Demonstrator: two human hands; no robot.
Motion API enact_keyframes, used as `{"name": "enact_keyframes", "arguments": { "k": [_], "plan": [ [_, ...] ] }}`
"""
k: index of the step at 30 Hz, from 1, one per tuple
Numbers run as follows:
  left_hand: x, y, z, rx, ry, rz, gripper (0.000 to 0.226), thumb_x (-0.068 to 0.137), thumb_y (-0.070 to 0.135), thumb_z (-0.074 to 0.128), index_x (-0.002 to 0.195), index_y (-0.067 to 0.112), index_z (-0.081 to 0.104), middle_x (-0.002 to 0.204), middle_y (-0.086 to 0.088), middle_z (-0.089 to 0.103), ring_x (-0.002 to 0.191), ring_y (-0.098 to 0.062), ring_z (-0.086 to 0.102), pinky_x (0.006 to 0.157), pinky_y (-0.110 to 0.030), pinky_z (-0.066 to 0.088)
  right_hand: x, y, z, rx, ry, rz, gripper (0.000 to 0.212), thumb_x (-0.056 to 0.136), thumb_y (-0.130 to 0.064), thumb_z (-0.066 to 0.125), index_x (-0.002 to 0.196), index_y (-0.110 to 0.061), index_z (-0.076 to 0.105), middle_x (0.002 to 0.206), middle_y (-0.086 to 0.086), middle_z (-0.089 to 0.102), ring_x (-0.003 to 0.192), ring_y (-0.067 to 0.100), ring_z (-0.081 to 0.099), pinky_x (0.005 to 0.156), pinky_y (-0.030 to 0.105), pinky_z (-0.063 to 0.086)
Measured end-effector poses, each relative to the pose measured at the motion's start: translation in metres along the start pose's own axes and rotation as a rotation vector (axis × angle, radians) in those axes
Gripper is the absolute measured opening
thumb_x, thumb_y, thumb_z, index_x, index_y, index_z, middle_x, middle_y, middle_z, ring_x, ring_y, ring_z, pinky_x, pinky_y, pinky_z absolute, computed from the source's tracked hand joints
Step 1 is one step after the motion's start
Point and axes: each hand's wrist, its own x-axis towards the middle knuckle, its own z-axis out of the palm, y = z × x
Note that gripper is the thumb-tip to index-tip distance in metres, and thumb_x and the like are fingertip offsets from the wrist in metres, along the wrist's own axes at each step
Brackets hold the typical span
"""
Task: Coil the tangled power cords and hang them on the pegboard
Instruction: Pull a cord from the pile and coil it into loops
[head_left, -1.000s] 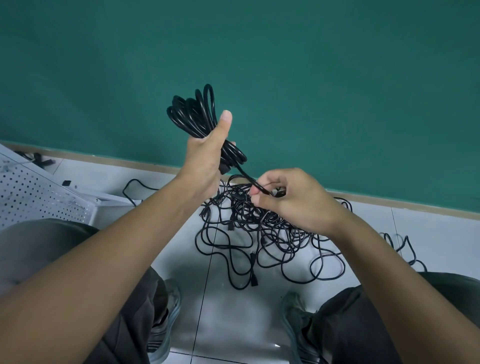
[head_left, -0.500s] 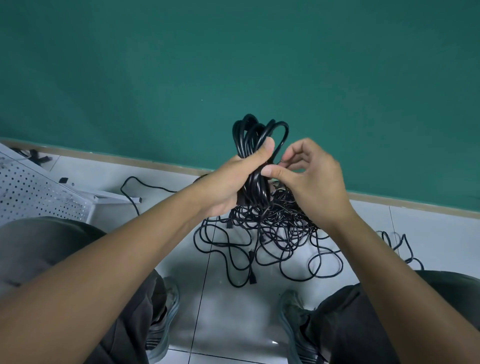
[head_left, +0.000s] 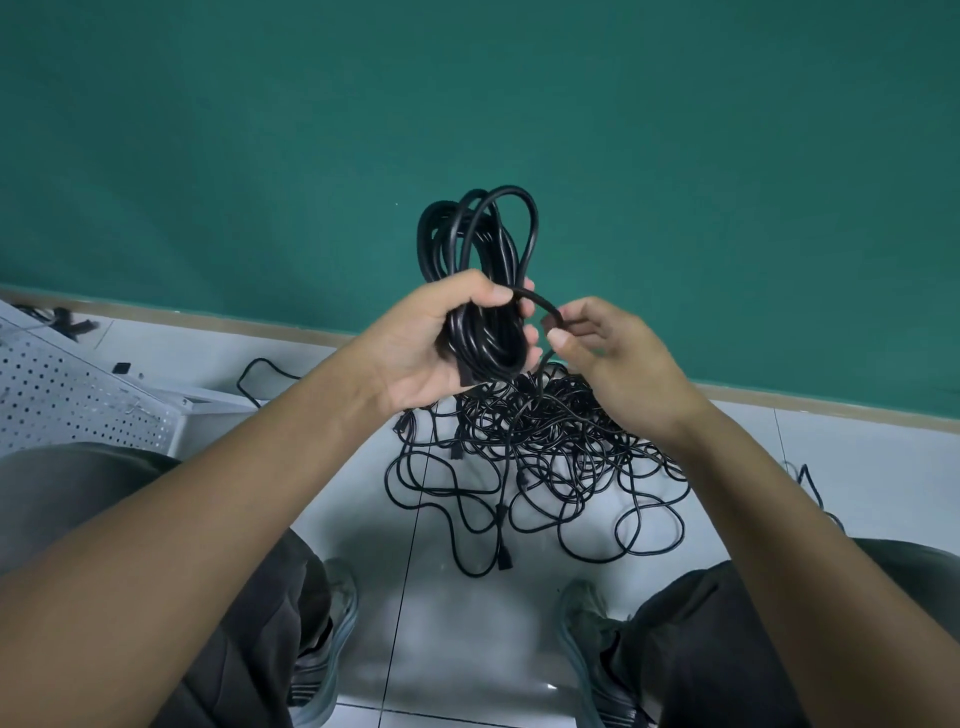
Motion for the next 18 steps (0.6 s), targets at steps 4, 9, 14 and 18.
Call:
{"name": "enact_keyframes", "arguments": {
  "k": [4,9,14,18],
  "plan": [
    [-0.001,0.002,0.000,-0.114,-0.033,0.002,0.027,0.083,0.012,0.058,0.108,0.001,0.062,0.092,-0.011,0.066,0.080,-0.025,0.066,0.083,-0.040,0.060,0.004,0.004,0.001,-0.034,0.068,0.077,0.008,0.101,-0.025,0.063,0.103,-0.018,0.066,0.103,0.000,0.073,0.097,0.018,0.070,0.087,0.026,0.053],
    [0.002,0.002,-0.004,0.027,0.079,-0.019,0.028,0.082,0.019,0.071,0.104,0.004,0.064,0.093,-0.007,0.067,0.082,-0.022,0.068,0.081,-0.039,0.061,0.003,0.001,0.000,0.190,0.235,0.133,0.015,0.099,-0.024,0.068,0.085,-0.018,0.066,0.084,0.005,0.076,0.071,0.023,0.069,0.082,0.047,0.062],
    [0.003,-0.004,-0.004,0.254,0.235,-0.073,0.031,0.072,0.024,0.081,0.098,0.009,0.072,0.093,-0.005,0.070,0.081,-0.018,0.073,0.082,-0.036,0.062,0.001,-0.012,-0.007,0.267,0.398,0.080,0.015,0.097,-0.025,0.071,0.083,-0.020,0.068,0.093,0.009,0.075,0.061,0.021,0.073,0.067,0.035,0.064],
    [0.001,-0.010,0.003,0.426,0.226,-0.108,0.030,0.079,0.021,0.081,0.106,0.011,0.072,0.105,-0.008,0.070,0.085,-0.014,0.074,0.074,-0.031,0.062,-0.001,-0.022,-0.010,0.231,0.472,0.015,0.014,0.095,-0.025,0.073,0.083,-0.027,0.068,0.091,-0.004,0.070,0.061,0.022,0.074,0.064,0.033,0.063]
  ]
}}
